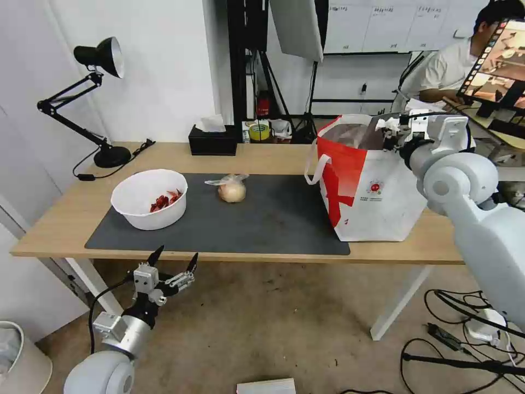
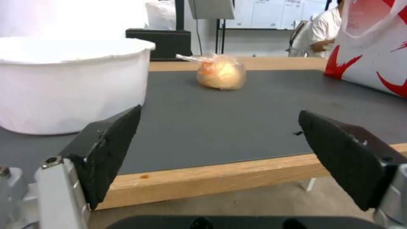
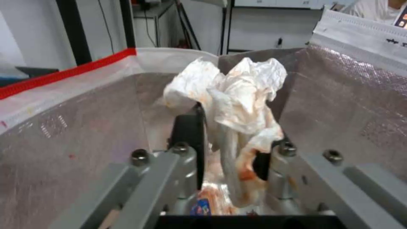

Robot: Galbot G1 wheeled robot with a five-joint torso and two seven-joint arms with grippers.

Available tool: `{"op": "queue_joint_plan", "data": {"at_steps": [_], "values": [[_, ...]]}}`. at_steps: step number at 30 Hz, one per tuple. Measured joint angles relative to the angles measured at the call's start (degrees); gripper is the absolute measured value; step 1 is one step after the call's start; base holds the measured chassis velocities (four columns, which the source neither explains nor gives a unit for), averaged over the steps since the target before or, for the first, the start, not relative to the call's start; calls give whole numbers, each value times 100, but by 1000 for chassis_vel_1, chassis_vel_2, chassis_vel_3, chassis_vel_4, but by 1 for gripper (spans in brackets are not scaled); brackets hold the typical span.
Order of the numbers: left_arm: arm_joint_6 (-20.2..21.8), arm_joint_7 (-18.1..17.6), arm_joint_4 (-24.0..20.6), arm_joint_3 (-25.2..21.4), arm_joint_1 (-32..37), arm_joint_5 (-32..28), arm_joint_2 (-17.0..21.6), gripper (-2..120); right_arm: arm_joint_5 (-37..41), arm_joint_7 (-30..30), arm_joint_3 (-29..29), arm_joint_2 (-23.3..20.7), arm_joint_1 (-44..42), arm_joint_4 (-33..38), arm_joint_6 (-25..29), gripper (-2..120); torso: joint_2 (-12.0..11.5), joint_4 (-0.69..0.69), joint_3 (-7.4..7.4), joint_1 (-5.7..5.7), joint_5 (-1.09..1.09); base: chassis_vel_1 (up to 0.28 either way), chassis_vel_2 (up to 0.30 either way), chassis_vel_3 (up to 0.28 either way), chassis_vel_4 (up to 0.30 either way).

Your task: Pick up the trash from the table and place it into the takeout bag.

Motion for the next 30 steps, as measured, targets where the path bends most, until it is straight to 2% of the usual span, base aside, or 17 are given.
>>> {"op": "queue_joint_plan", "data": {"at_steps": [3, 4, 5, 6, 7, 9, 10, 13, 15, 19, 21, 23, 25, 27, 28, 29, 30], "values": [[-2, 13, -39, 9, 4, 0, 5, 100, -9, -22, 0, -35, 0, 44, -59, 34, 0, 0, 0, 0, 0, 0, 0, 0, 0], [-2, 16, -49, 16, 1, 0, 5, 100, -11, -29, -3, -55, 4, 55, -67, 41, 0, 0, -1, 0, 0, 0, 0, 0, 0], [-2, 16, -50, 17, 0, 0, 5, 100, -11, -30, -3, -57, 5, 55, -67, 41, 0, 0, 0, 0, 0, 0, 0, 0, 0], [-2, 16, -54, 20, -5, 0, 0, 100, -11, -37, -8, -81, 21, 56, -69, 47, 0, 0, 0, 0, 1, 0, 0, 0, 0], [-2, 16, -54, 20, -5, 0, 0, 100, -11, -37, -8, -81, 21, 56, -69, 47, 0, 0, 0, 0, 1, 0, 0, 0, 0], [-2, 17, -59, 24, 0, -1, -16, 100, -11, -69, -9, -131, 39, 57, -68, 59, 0, 0, 0, 0, 0, 0, 0, 0, 0], [-2, 17, -59, 24, 0, -1, -16, 100, -11, -69, -9, -131, 39, 57, -68, 59, 0, 0, 0, 0, 0, 0, 0, 0, 0], [-2, 18, -62, 26, 8, -1, -32, 100, -14, -112, 17, -152, 14, 57, -59, 69, 0, 0, -1, 0, 0, 0, 0, 0, 0], [-2, 18, -63, 29, 12, -1, -47, 100, -18, -129, 52, -159, -36, 78, -41, 81, 0, 0, 0, 0, 0, 0, 0, 0, 0], [-1, 17, -65, 29, 11, -1, -54, 100, -27, -136, 61, -160, -50, 79, 5, 90, 0, 0, -1, 0, 1, 0, 0, 0, 0], [2, 16, -79, 29, 9, -1, -65, 100, -27, -289, 64, -160, -72, 74, 311, 98, 0, 0, -1, 0, 0, 0, 0, 0, 0], [3, 15, -80, 26, 9, -1, -66, 100, -17, -439, 64, -158, -92, 73, 512, 100, 0, 0, -1, 0, 0, 0, 0, 0, 0], [5, 15, -81, 16, 4, -1, -67, 100, -18, -1136, 41, -105, -191, 127, 1339, 100, 0, 0, 0, 0, 0, 0, 0, 0, 0], [5, 15, -81, 15, 3, -1, -67, 100, -18, -1232, 29, -95, -209, 147, 1457, 100, 0, 0, -1, 0, 1, 0, 0, 0, 0], [5, 13, -77, 10, -2, -1, -68, 100, -24, -1598, -35, -51, -301, 237, 1906, 100, 0, 0, -1, 0, 0, 0, 0, 0, 0], [5, 13, -77, 10, -2, -1, -68, 100, -24, -1598, -35, -51, -301, 237, 1906, 100, 0, 0, -1, 0, 0, 0, 0, 0, 0], [5, 12, -71, 9, -4, -2, -73, 100, -41, -1763, -98, -18, -367, 311, 2141, 100, 0, 0, -1, 0, -1, 0, 0, 0, 0]]}}
